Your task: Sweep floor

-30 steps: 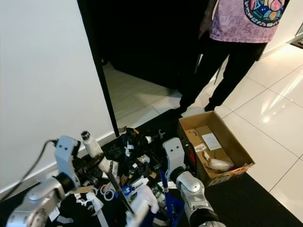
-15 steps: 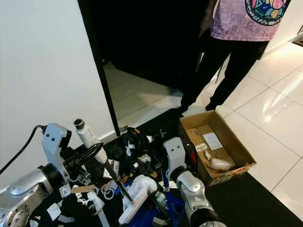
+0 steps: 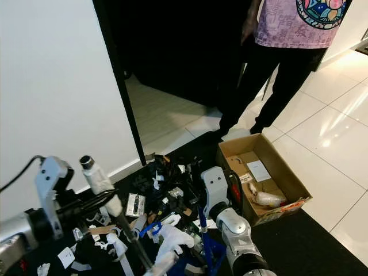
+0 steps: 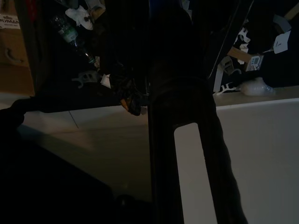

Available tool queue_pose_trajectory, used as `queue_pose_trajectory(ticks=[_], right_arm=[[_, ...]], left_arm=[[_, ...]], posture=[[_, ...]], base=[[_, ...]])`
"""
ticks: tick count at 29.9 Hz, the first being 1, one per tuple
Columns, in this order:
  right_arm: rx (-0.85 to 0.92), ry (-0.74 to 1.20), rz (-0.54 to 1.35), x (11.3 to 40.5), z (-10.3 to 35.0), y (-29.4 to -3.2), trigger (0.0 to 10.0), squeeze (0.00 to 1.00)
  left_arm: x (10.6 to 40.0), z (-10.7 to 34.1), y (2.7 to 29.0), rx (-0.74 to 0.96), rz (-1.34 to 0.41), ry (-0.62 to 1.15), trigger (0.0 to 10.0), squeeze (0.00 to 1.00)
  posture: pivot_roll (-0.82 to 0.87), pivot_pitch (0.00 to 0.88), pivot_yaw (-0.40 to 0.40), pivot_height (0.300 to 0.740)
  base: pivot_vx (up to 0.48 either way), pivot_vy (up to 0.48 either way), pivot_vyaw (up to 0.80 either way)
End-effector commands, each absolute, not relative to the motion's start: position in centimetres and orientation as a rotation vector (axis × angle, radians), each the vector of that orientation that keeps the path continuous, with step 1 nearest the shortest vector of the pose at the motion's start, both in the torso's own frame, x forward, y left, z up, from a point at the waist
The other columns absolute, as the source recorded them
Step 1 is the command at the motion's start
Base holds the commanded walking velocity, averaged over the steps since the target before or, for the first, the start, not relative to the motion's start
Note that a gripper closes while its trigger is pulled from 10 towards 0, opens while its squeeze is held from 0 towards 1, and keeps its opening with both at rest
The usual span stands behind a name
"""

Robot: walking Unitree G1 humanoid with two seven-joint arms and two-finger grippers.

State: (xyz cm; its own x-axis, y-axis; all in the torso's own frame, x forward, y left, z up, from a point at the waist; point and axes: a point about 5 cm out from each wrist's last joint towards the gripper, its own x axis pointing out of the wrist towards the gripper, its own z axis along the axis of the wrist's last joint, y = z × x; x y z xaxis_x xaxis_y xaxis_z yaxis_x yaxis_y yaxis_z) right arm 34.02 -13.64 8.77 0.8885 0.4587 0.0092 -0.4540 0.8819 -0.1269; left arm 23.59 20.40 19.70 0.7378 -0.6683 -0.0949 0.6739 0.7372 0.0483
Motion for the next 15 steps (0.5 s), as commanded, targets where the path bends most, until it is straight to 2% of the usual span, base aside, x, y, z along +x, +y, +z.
queue_pose_trajectory(ticks=[1,7,9,13,15], right_arm=[[-0.074,0.035,0.481,33.1,6.9,-13.1,10.0,0.00],[-0.075,0.037,0.483,33.1,6.9,-13.1,10.0,0.00],[-0.075,0.035,0.482,33.2,7.0,-13.1,10.0,0.00],[-0.076,0.032,0.483,33.2,7.1,-13.0,10.0,0.00],[-0.074,0.026,0.480,33.3,7.2,-13.0,10.0,0.00]], left_arm=[[23.9,21.3,22.0,0.127,-0.675,0.013,10.0,0.00],[24.9,21.5,23.2,0.143,-0.591,-0.007,10.0,0.00],[26.3,20.4,23.6,0.142,-0.489,-0.018,10.0,0.00],[27.3,19.3,23.7,0.141,-0.409,-0.023,10.0,0.00],[28.5,17.8,24.0,0.136,-0.288,-0.030,10.0,0.00]], posture=[[0.13,0.255,0.094,0.740],[0.12,0.251,0.089,0.740],[0.12,0.249,0.087,0.740],[0.11,0.249,0.086,0.740],[0.10,0.250,0.085,0.740]], base=[[0.000,0.000,0.00],[0.000,0.000,0.00],[0.000,0.000,0.00],[0.000,0.000,0.00],[0.000,0.000,0.00]])
